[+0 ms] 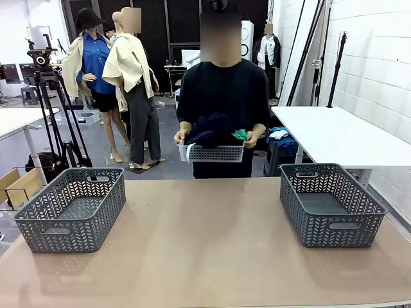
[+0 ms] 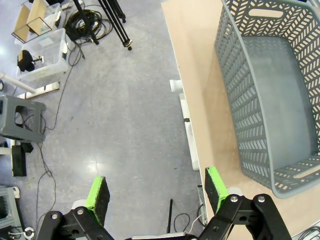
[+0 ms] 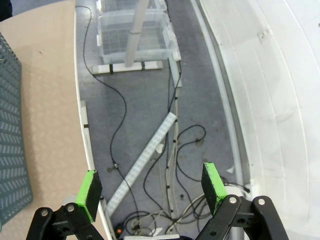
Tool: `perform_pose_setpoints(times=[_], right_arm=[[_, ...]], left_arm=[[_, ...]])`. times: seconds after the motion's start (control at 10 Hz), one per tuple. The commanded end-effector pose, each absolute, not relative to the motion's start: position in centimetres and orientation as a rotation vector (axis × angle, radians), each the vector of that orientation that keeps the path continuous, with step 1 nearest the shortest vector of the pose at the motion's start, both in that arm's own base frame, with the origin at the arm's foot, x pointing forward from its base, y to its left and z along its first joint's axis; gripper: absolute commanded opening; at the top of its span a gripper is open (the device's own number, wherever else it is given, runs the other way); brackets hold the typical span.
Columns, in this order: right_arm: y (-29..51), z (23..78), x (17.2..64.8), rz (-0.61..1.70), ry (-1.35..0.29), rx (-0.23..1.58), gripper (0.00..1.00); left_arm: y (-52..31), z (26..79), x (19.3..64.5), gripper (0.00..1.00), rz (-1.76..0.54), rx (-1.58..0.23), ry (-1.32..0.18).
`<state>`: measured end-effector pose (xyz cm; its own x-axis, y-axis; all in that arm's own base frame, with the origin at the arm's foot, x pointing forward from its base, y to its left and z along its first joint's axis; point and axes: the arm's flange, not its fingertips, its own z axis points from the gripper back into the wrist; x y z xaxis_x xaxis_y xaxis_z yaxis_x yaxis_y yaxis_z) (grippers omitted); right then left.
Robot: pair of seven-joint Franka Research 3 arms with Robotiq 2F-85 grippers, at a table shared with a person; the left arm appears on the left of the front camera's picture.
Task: Sort the tops and bottoms.
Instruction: Lift clothes from the center of the table with your left hand.
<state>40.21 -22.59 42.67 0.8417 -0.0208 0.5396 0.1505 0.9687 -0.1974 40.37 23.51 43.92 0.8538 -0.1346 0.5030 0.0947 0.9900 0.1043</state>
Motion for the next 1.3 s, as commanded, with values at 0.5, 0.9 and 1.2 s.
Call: perform_pose_setpoints(times=[0.5,0.9,1.2], right_arm=[[-22.80,42.70,40.35,-0.090,-0.558,-0.241,1.00],[-22.80,42.70,40.35,-0.090,-0.558,-0.241,1.00],[-22.80,42.70,40.35,-0.090,-0.558,-0.241,1.00]], left_arm=[[23.68,43.84,40.24,1.00,-0.116,0.078,-0.533],[23.68,43.84,40.24,1.00,-0.116,0.078,-0.533],[23.68,43.84,40.24,1.00,-0.116,0.078,-0.533]])
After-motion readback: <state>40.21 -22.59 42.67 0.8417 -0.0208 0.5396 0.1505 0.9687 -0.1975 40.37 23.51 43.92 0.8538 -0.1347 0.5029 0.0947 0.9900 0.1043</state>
